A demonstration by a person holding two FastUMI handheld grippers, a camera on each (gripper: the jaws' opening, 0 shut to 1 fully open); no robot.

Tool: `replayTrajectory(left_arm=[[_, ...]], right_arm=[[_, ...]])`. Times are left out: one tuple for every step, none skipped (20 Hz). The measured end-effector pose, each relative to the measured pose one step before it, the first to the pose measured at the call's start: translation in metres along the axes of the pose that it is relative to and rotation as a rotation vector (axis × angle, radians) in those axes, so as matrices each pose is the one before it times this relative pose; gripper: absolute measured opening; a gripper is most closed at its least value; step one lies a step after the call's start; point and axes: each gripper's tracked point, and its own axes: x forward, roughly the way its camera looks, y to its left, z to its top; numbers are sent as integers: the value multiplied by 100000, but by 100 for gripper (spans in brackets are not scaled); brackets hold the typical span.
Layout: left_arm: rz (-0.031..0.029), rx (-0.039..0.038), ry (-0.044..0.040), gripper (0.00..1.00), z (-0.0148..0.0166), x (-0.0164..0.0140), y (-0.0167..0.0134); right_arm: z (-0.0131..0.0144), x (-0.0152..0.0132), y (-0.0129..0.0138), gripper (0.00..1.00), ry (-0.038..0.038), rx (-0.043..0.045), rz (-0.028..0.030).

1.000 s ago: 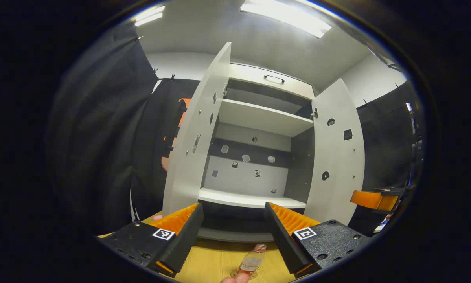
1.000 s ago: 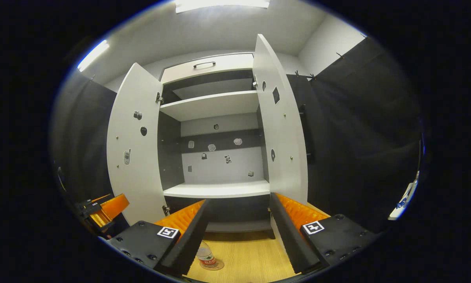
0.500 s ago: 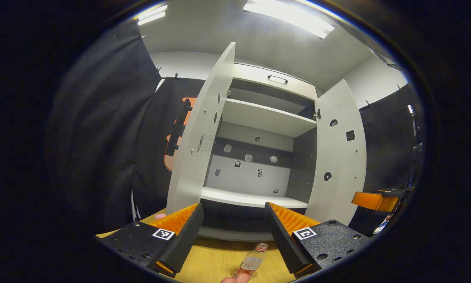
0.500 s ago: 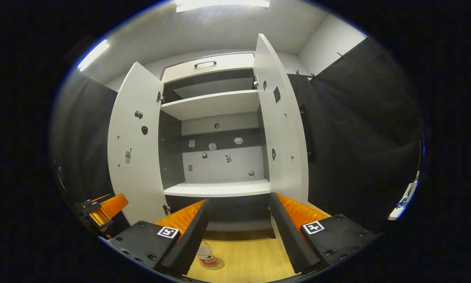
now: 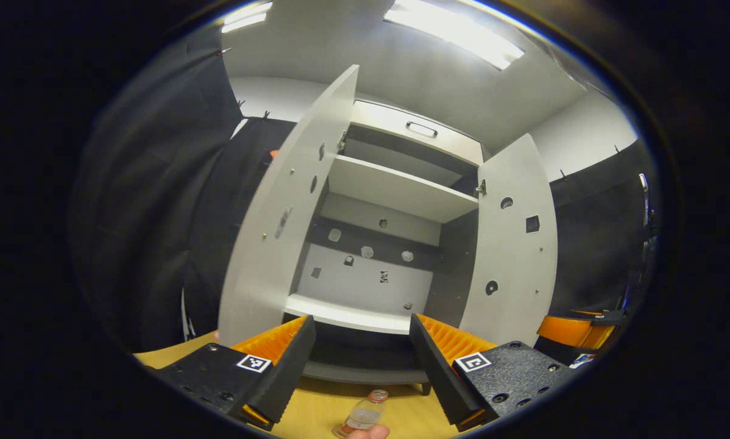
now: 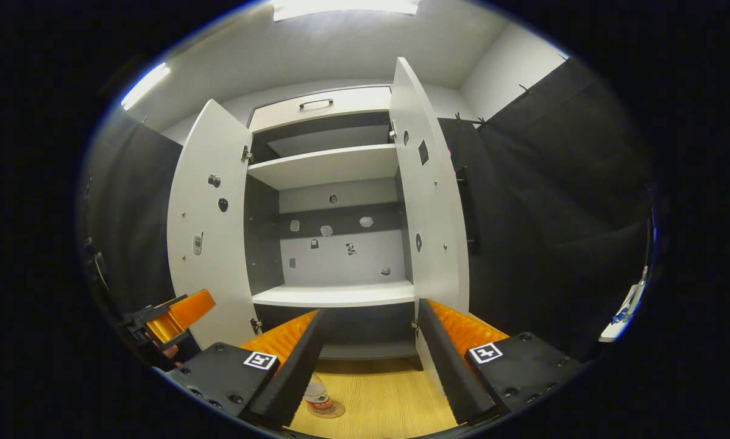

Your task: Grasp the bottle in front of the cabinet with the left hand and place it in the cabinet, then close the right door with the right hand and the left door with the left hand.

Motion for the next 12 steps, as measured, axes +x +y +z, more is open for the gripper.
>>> replayTrajectory(left_arm=[[-3627,-2220,1774,94,-1026,767,-1252],[-1699,-1022,1883,94,-1351,832,-757],[39,700,2588,95,-1926,1051,-249],[-219,1437,2855,95,-1986,954,-201],[-349,1910,3192,95,-2296,926,-304],[-166,1841,3278,95,-2275,767,-77],[355,1360,2905,95,-2164,630,2],[466,912,2604,95,-2116,640,264],[692,431,1906,95,-1818,393,387],[1825,585,2253,95,-1680,381,699],[1915,625,2809,95,-1812,270,679],[1444,336,2808,95,-1233,432,670]], right_arm=[[47,-90,-22,98,48,-414,21],[84,-213,-174,98,-132,-469,-399],[31,-159,-306,98,43,-489,-836],[-44,-117,-290,98,225,-453,-826],[-61,-192,-318,98,262,-340,-930],[11,-244,-341,98,276,-373,-923],[-92,-244,-357,98,483,-542,-1073],[-75,-161,-414,98,344,-869,-1182],[-77,-218,-425,98,262,-1170,-1386],[-83,-125,-358,98,280,-929,-1032],[-92,-64,-187,98,452,-550,-609],[-126,-114,-98,98,507,-220,-400]])
